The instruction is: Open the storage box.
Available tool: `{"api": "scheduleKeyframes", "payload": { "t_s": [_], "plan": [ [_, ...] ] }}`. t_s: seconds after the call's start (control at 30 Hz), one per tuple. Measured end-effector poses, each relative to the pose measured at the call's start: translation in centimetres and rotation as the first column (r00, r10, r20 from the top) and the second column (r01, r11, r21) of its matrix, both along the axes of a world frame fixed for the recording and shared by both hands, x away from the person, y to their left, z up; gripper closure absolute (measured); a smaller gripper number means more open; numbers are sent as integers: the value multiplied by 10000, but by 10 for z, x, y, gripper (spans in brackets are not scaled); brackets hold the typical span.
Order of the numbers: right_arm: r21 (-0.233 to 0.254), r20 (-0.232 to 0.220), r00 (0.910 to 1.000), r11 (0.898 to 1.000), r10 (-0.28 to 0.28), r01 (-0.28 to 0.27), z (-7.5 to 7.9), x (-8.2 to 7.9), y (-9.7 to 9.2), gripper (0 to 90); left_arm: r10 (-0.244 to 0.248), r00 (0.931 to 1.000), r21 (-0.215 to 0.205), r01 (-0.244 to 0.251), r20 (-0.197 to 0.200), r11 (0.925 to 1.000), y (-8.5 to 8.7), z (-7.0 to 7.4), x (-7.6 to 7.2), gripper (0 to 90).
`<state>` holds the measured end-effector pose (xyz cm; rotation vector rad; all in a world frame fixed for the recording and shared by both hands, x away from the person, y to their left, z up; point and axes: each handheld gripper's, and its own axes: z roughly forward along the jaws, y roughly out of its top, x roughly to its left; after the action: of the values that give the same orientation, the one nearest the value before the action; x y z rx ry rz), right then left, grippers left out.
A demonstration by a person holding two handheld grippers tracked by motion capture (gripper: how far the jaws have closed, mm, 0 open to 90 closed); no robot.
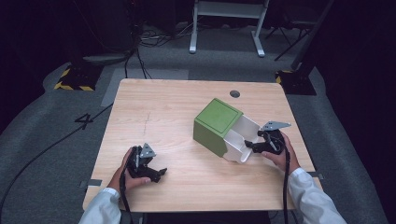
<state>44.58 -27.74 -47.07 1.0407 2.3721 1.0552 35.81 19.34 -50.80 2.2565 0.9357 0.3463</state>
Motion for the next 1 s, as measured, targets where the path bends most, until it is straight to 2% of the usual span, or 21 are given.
{"api": "scheduleKeyframes", "payload": {
  "t_s": [0.47, 0.53, 0.73, 1.0],
  "plan": [
    [34, -76, 9999, 10000, 86, -85, -3, -4, -2, 264, 2, 10000, 13, -2, 0, 10000, 0, 0, 0, 5],
    [-214, -65, 9999, 9997, 104, -106, -5, -6, -3, 267, 6, 10000, -10, -6, -9, 10000, 0, 0, 0, 5],
    [-362, -165, 9998, 9993, 127, -133, -10, -8, -6, 268, 7, 10000, -8, -7, -6, 10000, 0, 0, 0, 5],
    [-251, -167, 9998, 9996, 134, -138, -9, -12, -14, 273, 12, 10000, 3, -12, -7, 10000, 0, 0, 0, 4]
  ]
}}
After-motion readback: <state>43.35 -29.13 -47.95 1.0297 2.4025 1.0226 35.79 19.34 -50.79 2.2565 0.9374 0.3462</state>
